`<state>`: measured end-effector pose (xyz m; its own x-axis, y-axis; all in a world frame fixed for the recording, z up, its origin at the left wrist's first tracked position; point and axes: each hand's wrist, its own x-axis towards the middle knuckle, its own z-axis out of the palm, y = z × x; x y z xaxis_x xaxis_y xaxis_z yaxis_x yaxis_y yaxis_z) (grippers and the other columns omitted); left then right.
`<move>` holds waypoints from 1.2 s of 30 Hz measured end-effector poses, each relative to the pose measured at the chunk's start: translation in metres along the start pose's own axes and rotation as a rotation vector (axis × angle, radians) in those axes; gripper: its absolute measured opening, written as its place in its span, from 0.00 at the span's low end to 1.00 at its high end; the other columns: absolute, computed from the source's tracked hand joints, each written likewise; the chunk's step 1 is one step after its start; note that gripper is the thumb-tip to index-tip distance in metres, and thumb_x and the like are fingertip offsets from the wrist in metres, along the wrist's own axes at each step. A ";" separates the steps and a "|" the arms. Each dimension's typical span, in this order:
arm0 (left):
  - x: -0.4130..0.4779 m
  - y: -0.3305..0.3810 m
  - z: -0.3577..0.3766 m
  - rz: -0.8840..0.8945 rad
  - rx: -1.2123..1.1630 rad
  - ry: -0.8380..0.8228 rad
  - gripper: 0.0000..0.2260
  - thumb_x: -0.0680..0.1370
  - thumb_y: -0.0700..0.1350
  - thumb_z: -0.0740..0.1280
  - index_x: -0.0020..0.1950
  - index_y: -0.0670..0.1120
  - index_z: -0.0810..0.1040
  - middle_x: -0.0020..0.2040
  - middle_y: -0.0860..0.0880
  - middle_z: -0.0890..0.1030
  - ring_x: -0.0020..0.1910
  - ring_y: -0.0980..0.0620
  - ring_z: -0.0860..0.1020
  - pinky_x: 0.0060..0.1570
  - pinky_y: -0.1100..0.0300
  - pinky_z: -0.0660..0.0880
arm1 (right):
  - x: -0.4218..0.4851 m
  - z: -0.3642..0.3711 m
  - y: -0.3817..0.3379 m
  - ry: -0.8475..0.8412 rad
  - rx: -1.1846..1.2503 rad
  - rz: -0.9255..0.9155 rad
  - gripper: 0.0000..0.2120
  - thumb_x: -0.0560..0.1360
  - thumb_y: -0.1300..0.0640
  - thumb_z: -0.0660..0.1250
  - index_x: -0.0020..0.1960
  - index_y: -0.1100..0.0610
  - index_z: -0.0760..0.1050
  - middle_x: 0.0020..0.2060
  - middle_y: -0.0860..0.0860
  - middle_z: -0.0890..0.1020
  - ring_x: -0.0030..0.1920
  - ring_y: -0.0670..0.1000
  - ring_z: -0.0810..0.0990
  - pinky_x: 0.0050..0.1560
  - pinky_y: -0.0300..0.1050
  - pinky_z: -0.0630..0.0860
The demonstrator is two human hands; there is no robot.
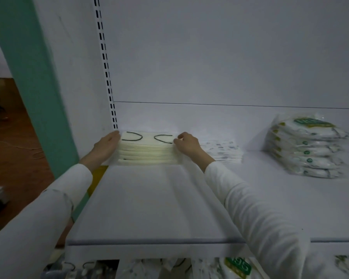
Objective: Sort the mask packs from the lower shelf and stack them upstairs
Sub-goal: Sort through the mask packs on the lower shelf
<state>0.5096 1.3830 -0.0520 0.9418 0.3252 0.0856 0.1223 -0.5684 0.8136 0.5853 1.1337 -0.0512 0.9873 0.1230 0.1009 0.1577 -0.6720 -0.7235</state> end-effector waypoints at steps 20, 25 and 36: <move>-0.146 0.032 0.007 0.571 0.278 0.054 0.13 0.76 0.46 0.67 0.58 0.43 0.77 0.56 0.46 0.79 0.55 0.48 0.76 0.52 0.60 0.70 | -0.145 -0.058 0.009 0.104 -0.279 -0.539 0.20 0.77 0.52 0.64 0.67 0.56 0.69 0.59 0.52 0.79 0.58 0.52 0.77 0.59 0.50 0.74; -0.227 0.001 0.030 0.572 0.044 -0.075 0.07 0.75 0.41 0.69 0.52 0.48 0.78 0.49 0.53 0.81 0.47 0.57 0.79 0.47 0.64 0.76 | -0.238 -0.031 0.040 0.032 -0.107 -0.720 0.16 0.76 0.58 0.64 0.63 0.58 0.72 0.53 0.50 0.82 0.53 0.47 0.79 0.51 0.43 0.76; -0.295 -0.138 0.084 -0.036 -0.311 -0.210 0.09 0.77 0.33 0.64 0.44 0.46 0.79 0.39 0.53 0.83 0.41 0.54 0.81 0.38 0.63 0.78 | -0.292 0.101 0.152 0.173 -0.276 -1.070 0.16 0.70 0.69 0.57 0.46 0.62 0.83 0.41 0.54 0.84 0.47 0.53 0.82 0.65 0.54 0.69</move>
<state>0.2410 1.3017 -0.2379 0.9862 0.1606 -0.0395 0.0857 -0.2919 0.9526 0.3184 1.0700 -0.2596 0.3259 0.6462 0.6900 0.9058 -0.4225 -0.0322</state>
